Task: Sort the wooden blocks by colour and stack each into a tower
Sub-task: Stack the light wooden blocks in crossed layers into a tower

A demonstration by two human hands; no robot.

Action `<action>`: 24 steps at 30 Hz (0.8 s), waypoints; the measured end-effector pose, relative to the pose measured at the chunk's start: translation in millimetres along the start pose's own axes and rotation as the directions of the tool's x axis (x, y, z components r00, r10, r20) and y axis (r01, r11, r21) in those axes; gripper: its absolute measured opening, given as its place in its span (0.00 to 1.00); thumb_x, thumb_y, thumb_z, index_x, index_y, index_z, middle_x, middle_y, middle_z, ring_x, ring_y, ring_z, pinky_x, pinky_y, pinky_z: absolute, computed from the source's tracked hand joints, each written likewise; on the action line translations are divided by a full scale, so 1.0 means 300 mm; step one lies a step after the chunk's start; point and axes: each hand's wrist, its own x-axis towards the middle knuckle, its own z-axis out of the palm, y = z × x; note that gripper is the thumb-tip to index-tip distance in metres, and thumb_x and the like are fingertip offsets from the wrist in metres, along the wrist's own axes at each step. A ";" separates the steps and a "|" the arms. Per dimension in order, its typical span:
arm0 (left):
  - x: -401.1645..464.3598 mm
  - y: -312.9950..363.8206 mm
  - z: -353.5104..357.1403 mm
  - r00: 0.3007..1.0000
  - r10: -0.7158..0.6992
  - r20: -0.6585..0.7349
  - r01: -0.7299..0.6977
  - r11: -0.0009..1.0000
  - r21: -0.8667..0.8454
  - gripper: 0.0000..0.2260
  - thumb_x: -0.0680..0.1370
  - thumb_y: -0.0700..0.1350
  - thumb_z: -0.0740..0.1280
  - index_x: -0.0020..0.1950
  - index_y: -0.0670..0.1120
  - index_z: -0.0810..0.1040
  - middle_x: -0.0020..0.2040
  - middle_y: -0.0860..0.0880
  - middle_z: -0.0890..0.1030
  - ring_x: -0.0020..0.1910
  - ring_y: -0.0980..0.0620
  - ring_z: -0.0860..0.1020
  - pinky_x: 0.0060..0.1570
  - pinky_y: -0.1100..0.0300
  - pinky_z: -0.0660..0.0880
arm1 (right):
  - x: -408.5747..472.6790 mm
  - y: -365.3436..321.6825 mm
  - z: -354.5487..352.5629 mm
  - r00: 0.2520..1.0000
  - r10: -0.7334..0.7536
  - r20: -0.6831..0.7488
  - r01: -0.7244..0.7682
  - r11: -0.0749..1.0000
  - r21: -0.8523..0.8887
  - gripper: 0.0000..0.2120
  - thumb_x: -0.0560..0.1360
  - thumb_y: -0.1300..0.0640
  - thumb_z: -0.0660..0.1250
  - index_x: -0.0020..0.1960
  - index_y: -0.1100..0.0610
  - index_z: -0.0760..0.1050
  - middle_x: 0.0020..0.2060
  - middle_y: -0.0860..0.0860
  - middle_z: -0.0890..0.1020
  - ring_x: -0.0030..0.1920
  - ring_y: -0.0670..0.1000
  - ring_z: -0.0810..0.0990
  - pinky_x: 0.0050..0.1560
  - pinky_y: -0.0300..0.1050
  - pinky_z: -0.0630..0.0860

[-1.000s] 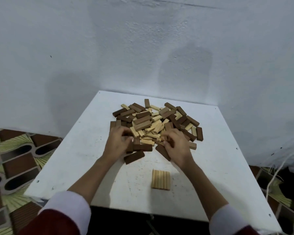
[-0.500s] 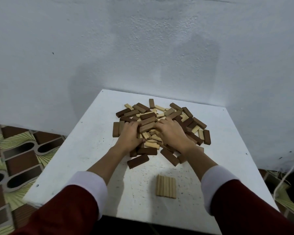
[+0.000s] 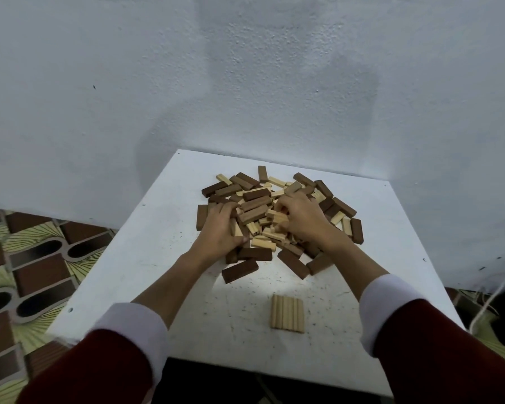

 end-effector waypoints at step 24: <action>-0.269 0.011 0.027 0.975 0.214 0.054 -0.211 0.975 -0.065 0.33 0.66 0.43 0.78 0.68 0.48 0.69 0.60 0.49 0.74 0.58 0.52 0.68 0.54 0.61 0.70 | -0.266 -0.203 0.119 0.939 0.273 0.211 -0.334 0.567 0.753 0.06 0.73 0.60 0.68 0.38 0.58 0.77 0.31 0.52 0.77 0.31 0.47 0.74 0.28 0.36 0.72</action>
